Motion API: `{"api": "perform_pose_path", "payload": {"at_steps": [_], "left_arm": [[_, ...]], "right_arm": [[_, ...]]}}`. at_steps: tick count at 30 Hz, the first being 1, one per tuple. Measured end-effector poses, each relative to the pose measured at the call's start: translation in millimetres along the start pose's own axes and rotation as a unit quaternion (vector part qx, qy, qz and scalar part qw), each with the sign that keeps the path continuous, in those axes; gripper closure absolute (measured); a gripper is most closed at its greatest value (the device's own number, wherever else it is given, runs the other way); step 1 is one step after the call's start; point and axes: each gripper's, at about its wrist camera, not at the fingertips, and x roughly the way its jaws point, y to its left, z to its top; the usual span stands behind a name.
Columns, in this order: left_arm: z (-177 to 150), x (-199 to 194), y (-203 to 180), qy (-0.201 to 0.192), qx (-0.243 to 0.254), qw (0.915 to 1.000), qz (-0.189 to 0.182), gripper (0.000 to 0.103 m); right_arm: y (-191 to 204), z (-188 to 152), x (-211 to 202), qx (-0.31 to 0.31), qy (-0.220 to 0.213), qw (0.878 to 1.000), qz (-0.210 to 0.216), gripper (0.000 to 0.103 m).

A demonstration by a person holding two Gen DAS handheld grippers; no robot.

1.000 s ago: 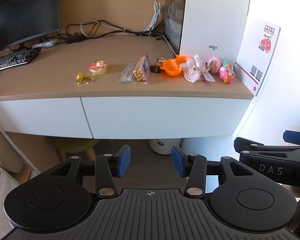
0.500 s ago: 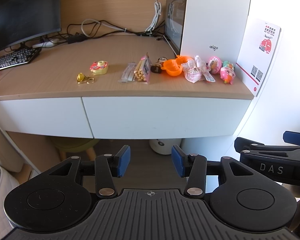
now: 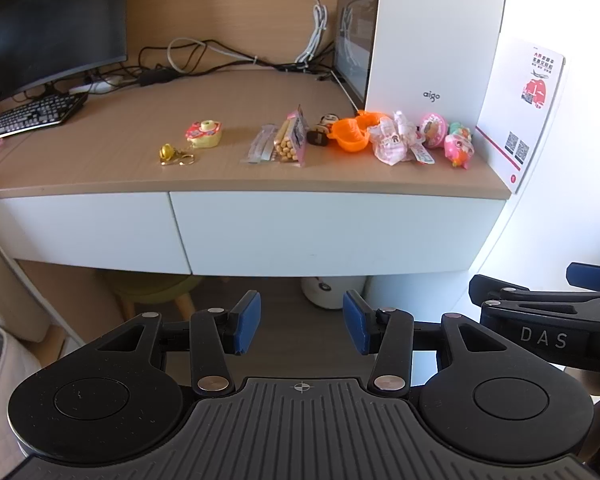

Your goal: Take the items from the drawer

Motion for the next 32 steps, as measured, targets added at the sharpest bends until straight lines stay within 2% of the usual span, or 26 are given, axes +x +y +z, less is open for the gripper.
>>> {"api": "perform_pose_path", "payload": {"at_steps": [20,21,22,23,26,29,32], "left_arm": [[-1.5,3.9,-4.0,0.013,0.003,0.9999,-0.010,0.053],[-1.5,4.5,-4.2,0.013,0.004,0.9998,-0.014,0.060],[-0.9,5.5,-4.2,0.011,0.001,0.9997,-0.021,0.080],[0.1,6.1,-3.7,0.006,-0.005,0.9995,-0.031,0.089],[3.0,7.1,-3.0,-0.016,-0.013,0.9984,-0.053,0.091],[9.3,15.4,-2.0,-0.021,0.004,0.9990,-0.040,0.091],[16.0,32.4,11.1,-0.025,0.015,0.9986,-0.045,0.089]], "right_arm": [[-2.4,-2.2,3.1,0.004,0.003,1.000,0.000,0.002],[-2.4,-2.4,3.5,0.005,0.004,1.000,0.001,0.002],[-3.9,-1.8,4.8,0.008,0.005,1.000,0.002,0.002],[-4.4,-1.4,6.0,0.010,0.006,1.000,0.004,0.002],[-6.6,1.6,10.0,0.018,0.008,1.000,0.002,0.002],[-6.4,7.1,13.2,0.018,0.009,1.000,0.008,0.002],[-6.9,18.1,14.6,0.022,0.008,1.000,0.015,0.002]]}}
